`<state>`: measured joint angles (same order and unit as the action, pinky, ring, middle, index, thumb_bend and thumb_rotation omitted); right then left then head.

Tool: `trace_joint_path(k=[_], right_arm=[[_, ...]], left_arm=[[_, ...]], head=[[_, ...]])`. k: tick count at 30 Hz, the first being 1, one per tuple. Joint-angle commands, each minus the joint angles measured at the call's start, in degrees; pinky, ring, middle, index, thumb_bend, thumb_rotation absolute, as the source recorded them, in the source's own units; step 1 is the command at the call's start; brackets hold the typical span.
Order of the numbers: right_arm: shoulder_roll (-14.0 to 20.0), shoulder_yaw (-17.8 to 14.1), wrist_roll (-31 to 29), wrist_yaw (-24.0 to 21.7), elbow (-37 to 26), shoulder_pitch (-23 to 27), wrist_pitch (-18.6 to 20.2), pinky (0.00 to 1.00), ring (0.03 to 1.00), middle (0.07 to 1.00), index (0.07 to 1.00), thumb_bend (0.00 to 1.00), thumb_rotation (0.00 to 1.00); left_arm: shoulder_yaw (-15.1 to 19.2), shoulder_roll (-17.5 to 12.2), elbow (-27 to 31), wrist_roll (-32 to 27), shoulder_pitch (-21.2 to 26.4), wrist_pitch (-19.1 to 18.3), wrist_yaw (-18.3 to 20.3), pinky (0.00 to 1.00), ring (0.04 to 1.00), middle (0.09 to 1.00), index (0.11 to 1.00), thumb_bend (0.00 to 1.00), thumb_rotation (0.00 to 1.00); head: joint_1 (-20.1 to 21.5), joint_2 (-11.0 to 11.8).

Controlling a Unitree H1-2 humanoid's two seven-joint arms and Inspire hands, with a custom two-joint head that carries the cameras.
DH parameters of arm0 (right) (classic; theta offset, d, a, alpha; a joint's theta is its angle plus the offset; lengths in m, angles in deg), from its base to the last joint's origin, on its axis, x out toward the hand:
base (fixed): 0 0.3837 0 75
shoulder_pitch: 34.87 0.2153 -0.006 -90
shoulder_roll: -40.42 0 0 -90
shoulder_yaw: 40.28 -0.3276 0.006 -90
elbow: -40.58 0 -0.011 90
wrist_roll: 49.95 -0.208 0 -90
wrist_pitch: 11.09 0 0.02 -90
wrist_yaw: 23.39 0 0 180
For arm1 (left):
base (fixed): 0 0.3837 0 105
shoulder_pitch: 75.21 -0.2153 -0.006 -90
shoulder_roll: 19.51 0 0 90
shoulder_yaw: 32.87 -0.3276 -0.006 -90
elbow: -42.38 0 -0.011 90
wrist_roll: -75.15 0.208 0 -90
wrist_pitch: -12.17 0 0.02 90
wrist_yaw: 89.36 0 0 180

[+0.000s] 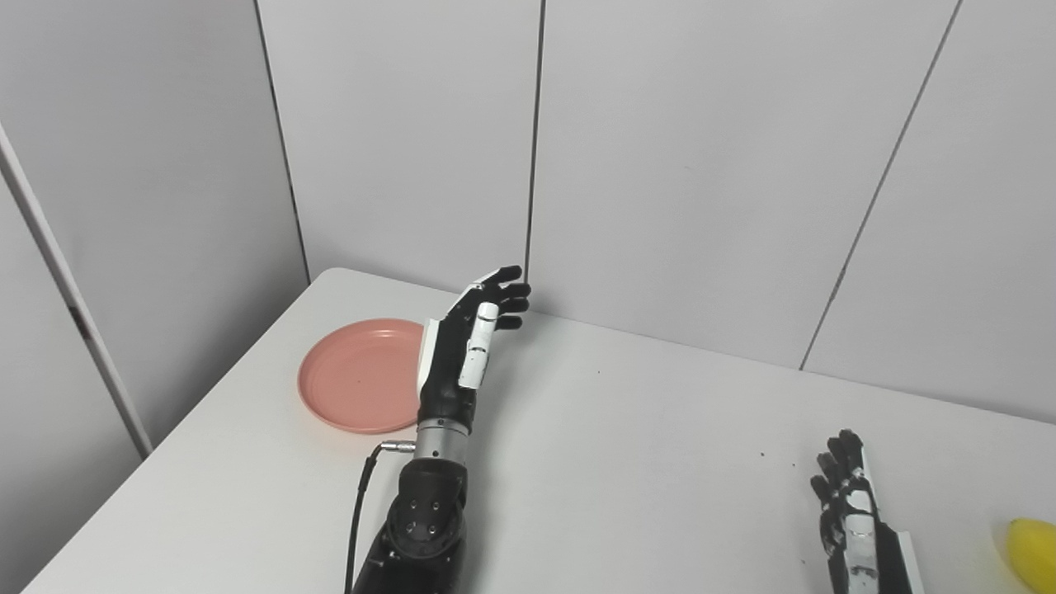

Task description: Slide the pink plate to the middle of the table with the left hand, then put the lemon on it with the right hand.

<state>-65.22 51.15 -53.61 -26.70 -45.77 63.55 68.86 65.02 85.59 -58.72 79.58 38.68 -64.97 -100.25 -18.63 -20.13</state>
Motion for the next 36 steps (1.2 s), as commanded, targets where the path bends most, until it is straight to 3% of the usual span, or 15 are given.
trace_joint_path(k=[1,11,17,26,29,32,36], right_arm=[[-0.27,0.45,-0.26,-0.53,-0.2,-1.33,-0.11,1.0,1.0,1.0,1.0,0.55,1.0],[-0.33,0.73,0.17,-0.26,-1.37,-1.7,0.78,1.0,1.0,1.0,1.0,0.54,1.0],[0.26,0.5,-0.32,-0.68,-1.09,-1.69,0.74,1.0,1.0,1.0,1.0,0.58,1.0],[0.23,0.19,-0.56,-0.3,-3.19,-2.32,3.42,1.0,1.0,1.0,1.0,0.58,1.0],[0.05,-0.18,-0.65,0.03,-3.17,-2.41,4.09,1.0,1.0,1.0,1.0,0.63,1.0],[0.21,-0.34,-0.75,-0.11,-2.18,-2.28,2.42,1.0,1.0,1.0,1.0,0.65,1.0],[0.8,-0.92,-2.04,-0.99,0.07,-1.82,-0.32,1.0,1.0,1.0,1.0,0.61,1.0]], left_arm=[[1.19,-1.22,2.85,-0.73,3.27,2.0,-1.33,0.59,0.626,0.643,0.63,0.76,1.0],[6.68,-7.31,3.52,-1.67,4.68,2.96,-3.23,0.57,0.593,0.611,0.594,0.73,1.0],[9.5,-10.06,3.39,-1.84,4.29,0.7,-5.2,0.58,0.6,0.618,0.613,0.83,1.0],[12.87,-13.34,0.14,-4.59,3.4,0.44,-5.77,0.59,0.632,0.652,0.642,0.9,1.0],[13.25,-14.56,-0.49,-4.41,2.68,-0.25,-5.62,0.62,0.658,0.672,0.663,0.92,1.0],[13.57,-15.85,-1.46,-3.61,1.8,-0.47,-6.28,0.64,0.662,0.677,0.671,0.94,1.0],[13.25,-16.78,-2.11,-2.22,0.76,-1.11,-7.27,0.7,0.693,0.695,0.684,0.95,1.0]], head=[[-0.14,0.08],[-0.08,-0.44],[-1.55,-0.3],[-3.59,-0.34],[-4.08,-0.22],[-4.68,-0.09],[-5.62,0.31]])
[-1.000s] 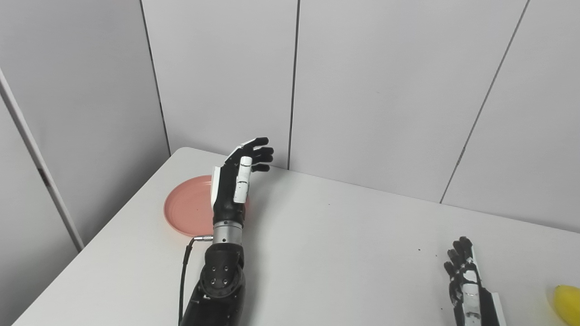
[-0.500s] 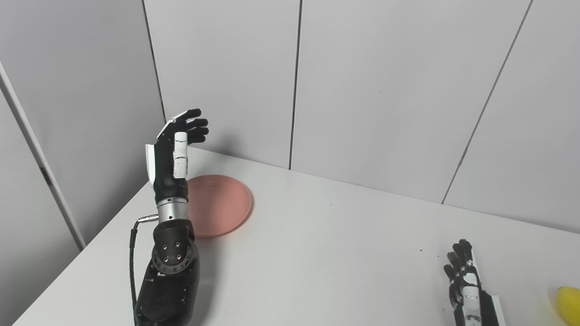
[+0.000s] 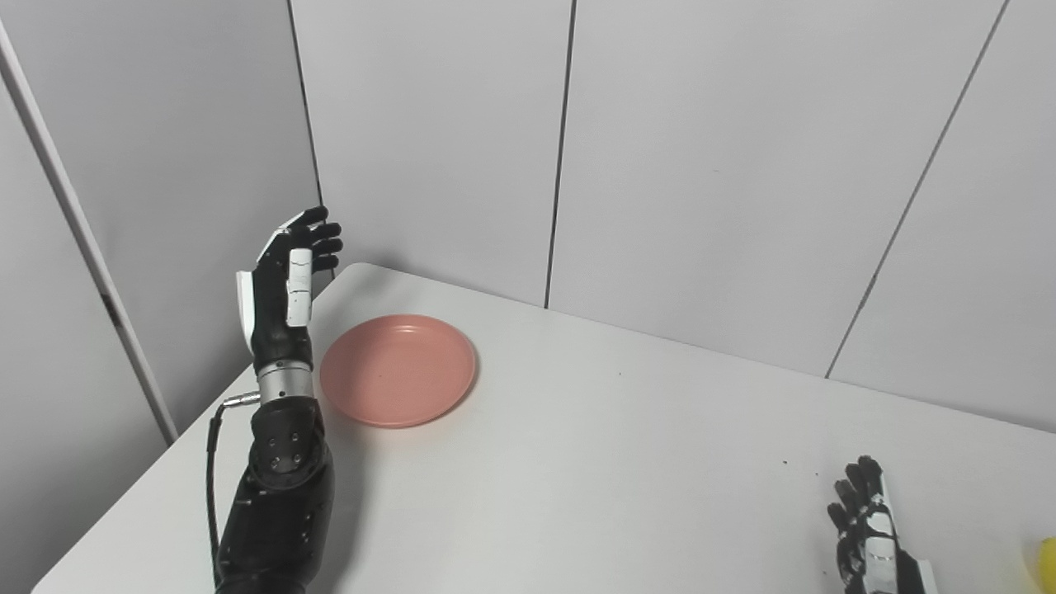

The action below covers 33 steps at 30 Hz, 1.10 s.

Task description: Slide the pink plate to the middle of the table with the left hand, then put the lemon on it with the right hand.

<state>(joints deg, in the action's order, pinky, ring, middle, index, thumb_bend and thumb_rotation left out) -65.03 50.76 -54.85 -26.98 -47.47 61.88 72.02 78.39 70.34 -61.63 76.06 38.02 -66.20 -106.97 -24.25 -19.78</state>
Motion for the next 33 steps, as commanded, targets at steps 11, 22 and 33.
trace_joint_path(k=[11,22,33], right_arm=[[1.45,-1.23,-5.23,-3.88,4.49,0.54,-5.96,1.0,1.0,1.0,1.0,0.65,1.0],[1.18,-1.31,-5.32,-4.11,4.57,0.55,-6.6,1.0,1.0,1.0,1.0,0.65,1.0],[1.24,-1.37,-5.74,-4.17,3.76,0.25,-5.97,1.0,1.0,1.0,1.0,0.69,1.0]], left_arm=[[-0.21,-3.03,-2.41,0.56,0.76,-1.6,-0.52,0.77,0.759,0.759,0.742,0.99,1.0],[-1.51,-3.6,-11.08,0.1,1.78,1.36,-0.55,0.81,0.792,0.802,0.788,0.92,1.0],[-3.52,-3.29,-17.21,-0.12,2.54,2.72,0.07,0.84,0.823,0.823,0.814,0.85,1.0]], head=[[-1.3,0.4],[-1.37,0.17],[-1.67,-0.06]])
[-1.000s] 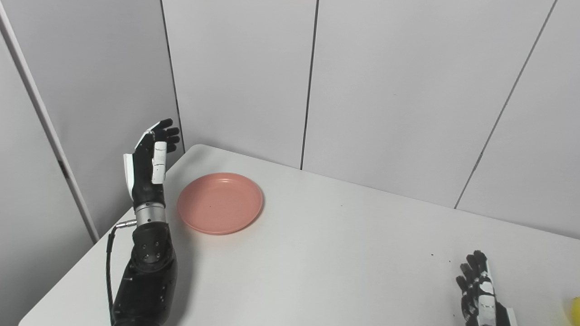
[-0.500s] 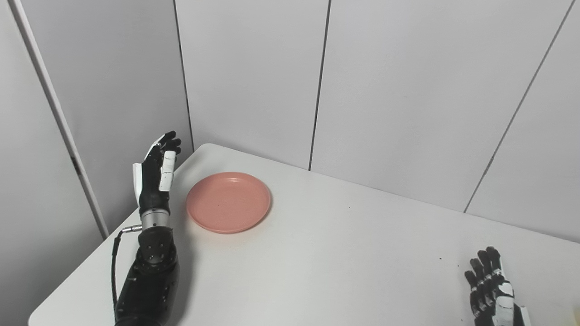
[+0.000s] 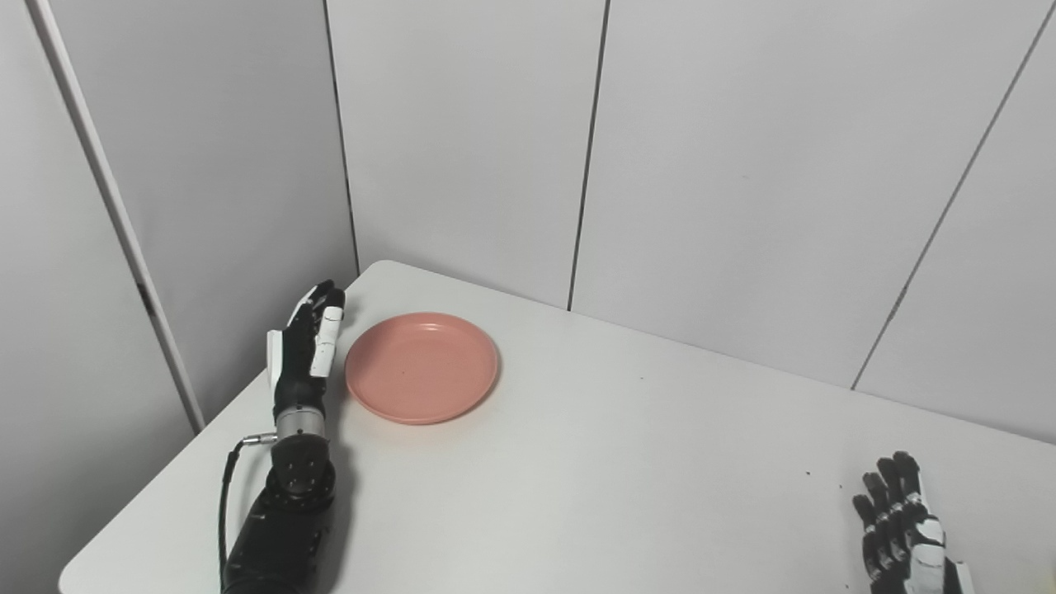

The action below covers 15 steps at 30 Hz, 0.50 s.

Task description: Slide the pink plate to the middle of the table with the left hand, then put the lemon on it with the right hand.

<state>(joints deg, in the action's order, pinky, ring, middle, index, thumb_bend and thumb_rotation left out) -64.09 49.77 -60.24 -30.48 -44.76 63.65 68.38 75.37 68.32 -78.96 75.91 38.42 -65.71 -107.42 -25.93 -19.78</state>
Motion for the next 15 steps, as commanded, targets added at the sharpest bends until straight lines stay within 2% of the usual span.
trace_joint_path(k=[1,6,10,14,15], right_arm=[[0.28,-0.38,-0.33,-0.65,1.02,-1.51,-2.29,1.0,1.0,1.0,1.0,0.69,1.0],[0.21,-0.45,-0.45,-0.61,1.12,-1.52,-2.16,1.0,1.0,1.0,1.0,0.7,1.0],[0.12,-0.45,-0.26,-0.49,1.04,-1.53,-2.51,1.0,1.0,1.0,1.0,0.69,1.0],[0.03,-0.46,-0.04,-0.23,0.71,-1.6,-2.18,1.0,1.0,1.0,1.0,0.69,1.0],[0.0,-0.48,-0.08,-0.2,0.64,-1.61,-2.04,1.0,1.0,1.0,1.0,0.69,1.0]], left_arm=[[-0.65,-1.23,-0.25,-0.16,2.17,2.29,0.82,0.86,0.831,0.827,0.816,0.85,1.0],[-1.28,-0.68,-2.28,-0.33,2.59,3.26,1.18,0.89,0.837,0.83,0.813,0.85,1.0],[-1.29,-0.01,-2.42,-2.27,2.78,3.57,2.48,0.86,0.829,0.83,0.819,0.82,1.0],[-1.78,0.86,-0.98,-3.91,2.46,2.1,4.46,0.86,0.836,0.841,0.827,0.84,1.0],[-1.71,1.08,-0.3,-4.96,2.38,0.74,5.48,0.86,0.84,0.844,0.833,0.84,1.0]], head=[[0.02,-0.07],[0.06,-0.1],[0.01,-0.21],[-0.06,-0.32],[-0.1,-0.39]])
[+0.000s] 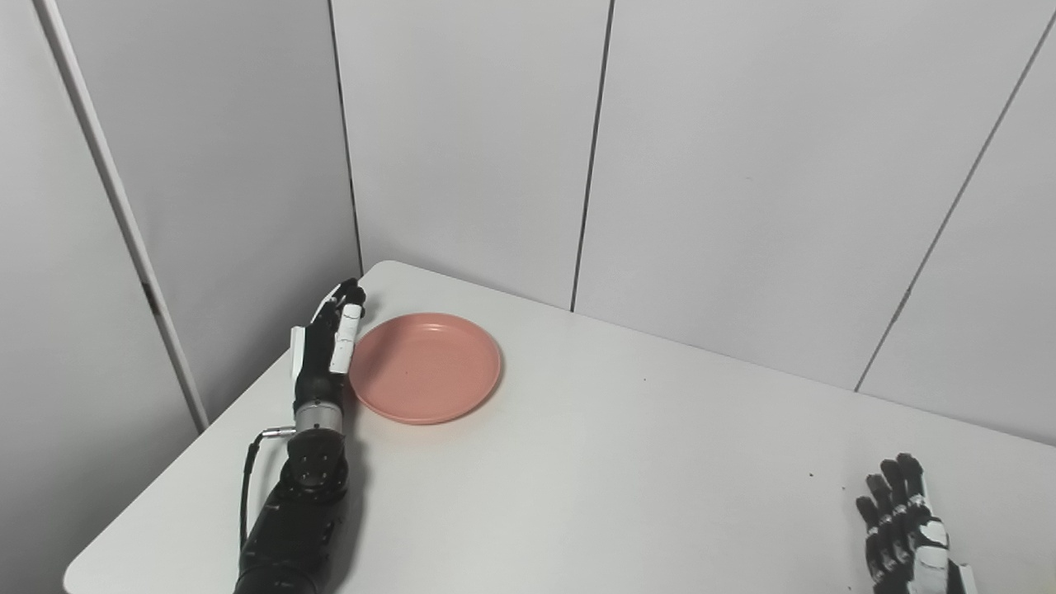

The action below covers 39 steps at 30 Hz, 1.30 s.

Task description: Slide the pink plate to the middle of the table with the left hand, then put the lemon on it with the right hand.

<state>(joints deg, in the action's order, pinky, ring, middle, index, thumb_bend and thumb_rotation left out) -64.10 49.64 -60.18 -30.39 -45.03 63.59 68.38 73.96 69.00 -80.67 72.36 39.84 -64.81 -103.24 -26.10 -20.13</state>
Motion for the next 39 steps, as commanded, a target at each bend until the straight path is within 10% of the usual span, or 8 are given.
trace_joint_path(k=[1,13,39], right_arm=[[-0.01,-0.36,-0.21,-0.3,0.86,-1.57,-1.96,1.0,1.0,1.0,1.0,0.69,1.0],[-0.48,-0.29,0.07,0.24,0.58,-1.61,-1.65,1.0,1.0,1.0,1.0,0.68,1.0],[-0.34,-0.41,0.14,0.51,-0.72,-1.77,-0.86,1.0,1.0,1.0,1.0,0.72,0.98]], left_arm=[[-0.33,0.56,1.95,-2.19,0.89,-1.29,2.15,0.86,0.848,0.848,0.835,0.86,1.0],[-2.81,0.96,7.23,-4.27,-0.38,-9.1,7.04,0.83,0.84,0.843,0.829,0.85,1.0],[-11.88,4.35,10.84,-0.7,-0.94,-12.4,8.74,0.84,0.853,0.857,0.85,0.85,1.0]], head=[[0.09,-0.08],[0.4,-0.36],[3.22,-3.2]])
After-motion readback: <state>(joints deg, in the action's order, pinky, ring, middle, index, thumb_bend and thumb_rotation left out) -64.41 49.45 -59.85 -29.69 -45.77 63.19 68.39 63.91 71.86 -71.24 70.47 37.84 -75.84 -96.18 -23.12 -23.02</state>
